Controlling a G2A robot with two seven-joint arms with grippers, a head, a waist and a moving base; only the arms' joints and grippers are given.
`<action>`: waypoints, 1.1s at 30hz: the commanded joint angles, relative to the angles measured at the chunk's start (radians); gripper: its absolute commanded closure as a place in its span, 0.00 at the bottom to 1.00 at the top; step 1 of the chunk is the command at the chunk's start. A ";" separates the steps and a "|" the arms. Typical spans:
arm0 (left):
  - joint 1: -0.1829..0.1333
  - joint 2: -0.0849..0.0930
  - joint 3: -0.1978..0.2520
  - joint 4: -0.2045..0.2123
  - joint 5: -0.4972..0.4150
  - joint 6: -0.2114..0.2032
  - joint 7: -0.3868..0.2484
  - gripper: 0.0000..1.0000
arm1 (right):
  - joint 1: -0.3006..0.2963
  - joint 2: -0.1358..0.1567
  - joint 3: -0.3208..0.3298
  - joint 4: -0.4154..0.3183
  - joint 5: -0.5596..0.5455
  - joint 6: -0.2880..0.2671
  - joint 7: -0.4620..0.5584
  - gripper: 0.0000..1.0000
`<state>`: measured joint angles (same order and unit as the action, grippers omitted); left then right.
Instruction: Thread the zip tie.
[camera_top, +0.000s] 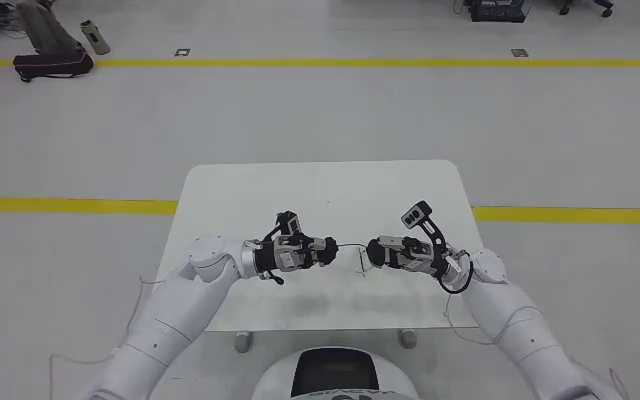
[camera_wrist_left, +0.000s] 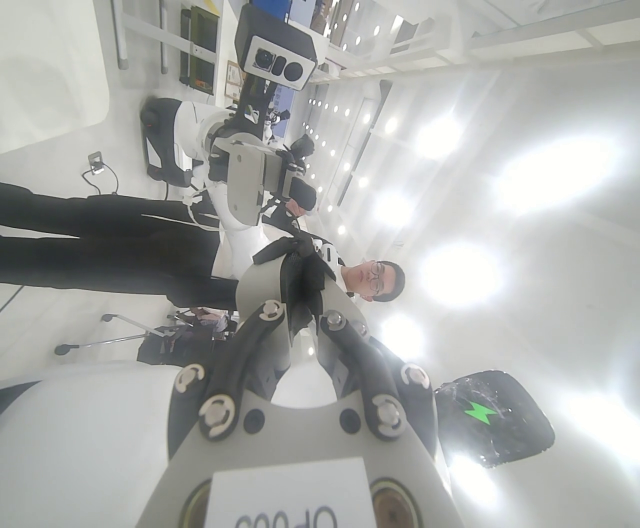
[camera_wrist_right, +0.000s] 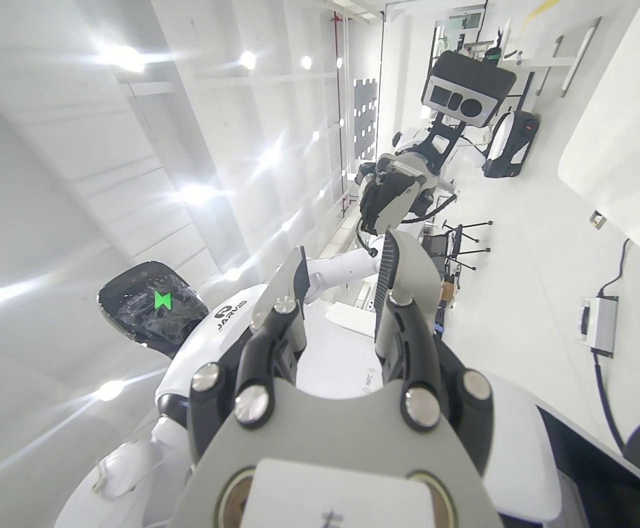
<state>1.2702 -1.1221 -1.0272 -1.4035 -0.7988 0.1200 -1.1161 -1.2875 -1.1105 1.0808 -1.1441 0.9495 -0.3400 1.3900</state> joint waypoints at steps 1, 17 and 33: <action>0.000 0.001 0.001 0.000 -0.006 -0.001 -0.001 1.00 | 0.000 -0.001 -0.001 0.000 0.000 0.000 0.000 0.71; 0.004 0.011 0.008 -0.007 -0.018 -0.004 -0.005 1.00 | 0.008 -0.016 -0.012 0.027 0.000 0.000 0.000 0.75; 0.003 0.018 0.018 -0.008 -0.030 -0.008 -0.006 1.00 | 0.019 -0.034 -0.026 0.040 -0.009 0.000 0.000 0.84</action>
<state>1.2731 -1.1041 -1.0103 -1.4119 -0.8276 0.1116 -1.1217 -1.2689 -1.1438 1.0557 -1.1048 0.9416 -0.3400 1.3900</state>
